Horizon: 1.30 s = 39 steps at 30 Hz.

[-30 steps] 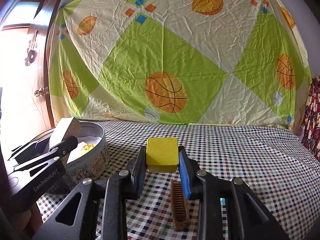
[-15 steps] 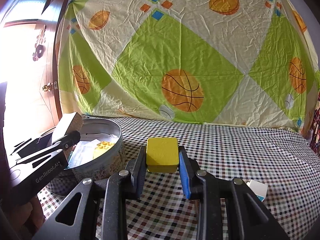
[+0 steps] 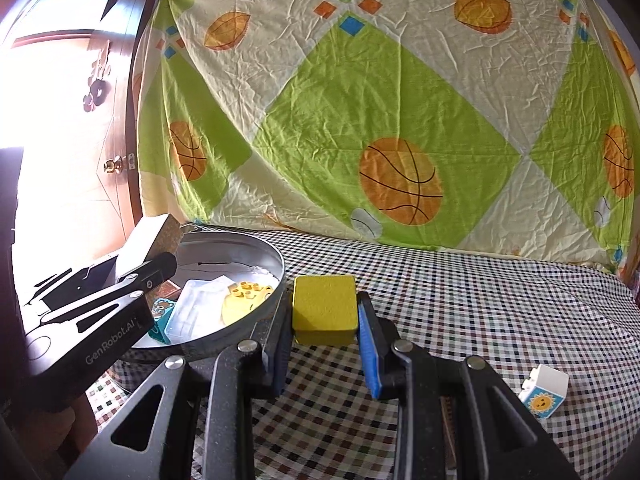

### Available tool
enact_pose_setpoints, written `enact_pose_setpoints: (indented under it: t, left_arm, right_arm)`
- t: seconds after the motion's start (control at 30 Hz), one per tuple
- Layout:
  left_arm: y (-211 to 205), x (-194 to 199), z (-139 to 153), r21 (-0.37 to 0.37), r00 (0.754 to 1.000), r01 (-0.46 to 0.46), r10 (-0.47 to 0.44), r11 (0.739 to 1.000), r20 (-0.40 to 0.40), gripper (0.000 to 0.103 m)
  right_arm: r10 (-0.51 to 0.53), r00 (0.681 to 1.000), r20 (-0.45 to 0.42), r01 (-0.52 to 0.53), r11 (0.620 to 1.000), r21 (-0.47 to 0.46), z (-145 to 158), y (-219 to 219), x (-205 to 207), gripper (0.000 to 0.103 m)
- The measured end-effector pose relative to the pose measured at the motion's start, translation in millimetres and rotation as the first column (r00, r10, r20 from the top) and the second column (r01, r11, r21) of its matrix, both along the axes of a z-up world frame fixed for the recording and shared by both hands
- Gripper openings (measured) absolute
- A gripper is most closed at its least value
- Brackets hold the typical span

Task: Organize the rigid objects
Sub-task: 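Lower the card box and yellow block into the tin and open both tools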

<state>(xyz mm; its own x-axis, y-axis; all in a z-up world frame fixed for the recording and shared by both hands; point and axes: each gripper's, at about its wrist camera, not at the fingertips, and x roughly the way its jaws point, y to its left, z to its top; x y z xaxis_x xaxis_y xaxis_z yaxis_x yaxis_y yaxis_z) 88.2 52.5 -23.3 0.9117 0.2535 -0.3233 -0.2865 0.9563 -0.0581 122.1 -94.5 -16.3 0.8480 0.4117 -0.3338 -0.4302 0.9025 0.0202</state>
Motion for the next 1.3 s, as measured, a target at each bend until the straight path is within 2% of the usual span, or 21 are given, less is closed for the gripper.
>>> enact_pose_setpoints:
  t: [0.93,1.13,1.3]
  left_arm:
    - [34,-10,-1,-0.012,0.999,-0.034,0.034,0.999,-0.006,0.040]
    - [48,-9,4,-0.012,0.999,-0.042,0.042,0.999,-0.025,0.040]
    - [64,-4,5,-0.022,0.998,-0.037,0.036,0.999,-0.058,0.040]
  right_arm:
    - [0.081,0.997,-0.003,-0.081,0.996,-0.041,0,43,-4,0.032]
    - [0.111,0.993,-0.033,-0.112,0.994,-0.020,5,49,1,0.032]
    - [0.164,0.982,-0.096,-0.164,0.986,0.009,14,62,15,0.032]
